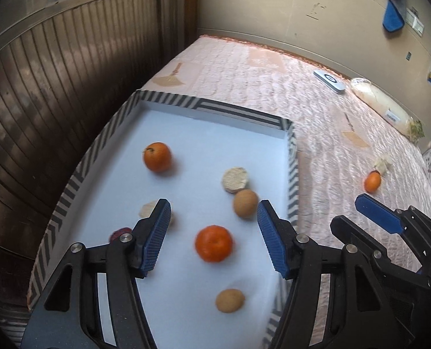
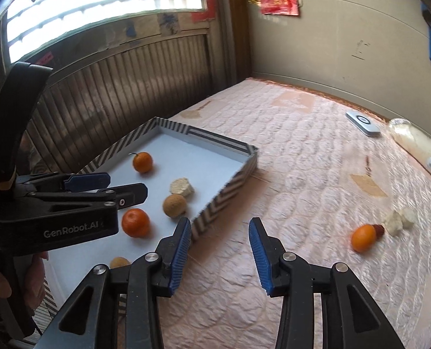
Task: Organize fruits
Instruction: 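Withdraw both open tools toward the remaining orange and red date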
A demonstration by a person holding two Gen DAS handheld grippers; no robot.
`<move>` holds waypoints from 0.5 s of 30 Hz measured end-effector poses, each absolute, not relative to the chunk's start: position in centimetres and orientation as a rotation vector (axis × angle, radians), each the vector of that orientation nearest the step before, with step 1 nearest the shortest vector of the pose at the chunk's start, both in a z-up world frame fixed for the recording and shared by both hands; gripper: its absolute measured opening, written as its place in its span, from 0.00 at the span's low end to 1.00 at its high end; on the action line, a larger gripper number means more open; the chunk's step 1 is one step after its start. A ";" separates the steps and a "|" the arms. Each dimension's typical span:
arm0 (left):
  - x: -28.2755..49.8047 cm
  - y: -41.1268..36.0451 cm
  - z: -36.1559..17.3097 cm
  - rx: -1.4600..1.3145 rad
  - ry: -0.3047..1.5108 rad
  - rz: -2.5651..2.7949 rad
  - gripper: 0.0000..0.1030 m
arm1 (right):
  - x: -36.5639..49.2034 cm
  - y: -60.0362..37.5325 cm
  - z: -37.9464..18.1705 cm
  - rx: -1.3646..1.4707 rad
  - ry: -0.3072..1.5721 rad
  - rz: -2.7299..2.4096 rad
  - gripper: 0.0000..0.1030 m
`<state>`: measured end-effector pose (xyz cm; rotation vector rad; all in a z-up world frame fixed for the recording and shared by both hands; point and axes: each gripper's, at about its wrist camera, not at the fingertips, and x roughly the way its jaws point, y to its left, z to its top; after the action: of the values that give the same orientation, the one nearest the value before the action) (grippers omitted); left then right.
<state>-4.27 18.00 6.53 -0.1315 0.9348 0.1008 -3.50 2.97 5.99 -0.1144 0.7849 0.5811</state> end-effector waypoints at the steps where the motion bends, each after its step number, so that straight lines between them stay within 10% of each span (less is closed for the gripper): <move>1: -4.3 17.5 6.6 -0.126 0.934 0.092 0.60 | -3.5 2.4 6.0 -0.105 0.787 0.568 0.39; 15: -3.2 10.2 6.5 -0.054 0.942 -0.007 0.60 | -3.5 -5.9 5.3 -0.024 0.819 0.420 0.39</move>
<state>-3.17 10.18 6.46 -0.0544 0.9419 -0.0073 -3.51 -5.90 5.25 -0.0242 0.8187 0.4202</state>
